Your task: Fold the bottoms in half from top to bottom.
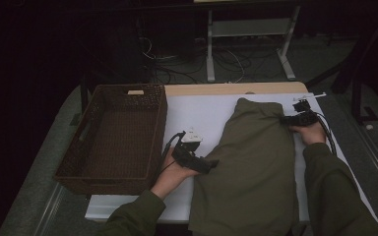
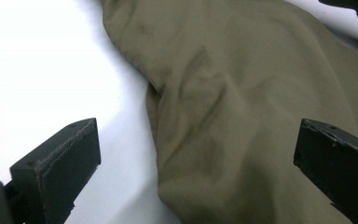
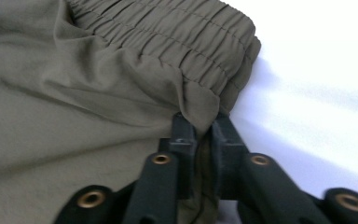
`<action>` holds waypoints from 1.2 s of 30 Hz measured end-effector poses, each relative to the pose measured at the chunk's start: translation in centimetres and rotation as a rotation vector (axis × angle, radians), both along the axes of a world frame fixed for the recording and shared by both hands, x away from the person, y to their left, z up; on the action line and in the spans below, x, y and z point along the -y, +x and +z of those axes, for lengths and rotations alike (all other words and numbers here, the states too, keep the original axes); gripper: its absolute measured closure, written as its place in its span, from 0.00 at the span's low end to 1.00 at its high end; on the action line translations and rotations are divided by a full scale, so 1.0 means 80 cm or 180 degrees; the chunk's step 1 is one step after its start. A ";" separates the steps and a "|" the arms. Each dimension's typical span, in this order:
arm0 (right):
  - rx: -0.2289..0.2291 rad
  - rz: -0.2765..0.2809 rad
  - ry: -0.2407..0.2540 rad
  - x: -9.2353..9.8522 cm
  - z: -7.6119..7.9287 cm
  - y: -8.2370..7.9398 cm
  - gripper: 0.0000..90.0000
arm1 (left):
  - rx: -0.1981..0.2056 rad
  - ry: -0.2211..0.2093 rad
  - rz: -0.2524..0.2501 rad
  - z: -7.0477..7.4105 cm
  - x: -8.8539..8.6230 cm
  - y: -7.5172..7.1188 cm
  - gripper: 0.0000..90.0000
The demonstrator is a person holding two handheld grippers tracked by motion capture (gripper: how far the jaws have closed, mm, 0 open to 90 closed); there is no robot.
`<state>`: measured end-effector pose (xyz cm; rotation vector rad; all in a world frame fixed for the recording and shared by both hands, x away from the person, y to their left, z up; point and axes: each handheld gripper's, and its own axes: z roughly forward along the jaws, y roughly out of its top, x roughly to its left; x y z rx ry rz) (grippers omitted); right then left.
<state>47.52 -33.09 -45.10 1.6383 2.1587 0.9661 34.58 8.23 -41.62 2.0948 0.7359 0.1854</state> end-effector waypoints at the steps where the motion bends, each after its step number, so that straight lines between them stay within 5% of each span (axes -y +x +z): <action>1: 0.0004 0.0019 0.0020 -0.002 0.000 0.001 0.94 | 0.0006 0.0009 0.0007 0.001 0.002 0.002 0.00; 25: 0.0149 0.0135 -0.0049 -0.012 0.002 0.008 0.95 | 0.0125 0.0007 0.0197 0.010 0.050 0.069 0.08; 36: 0.0156 0.0141 -0.0041 -0.012 0.004 0.006 0.95 | 0.0119 0.0031 0.0190 0.011 0.080 0.115 0.26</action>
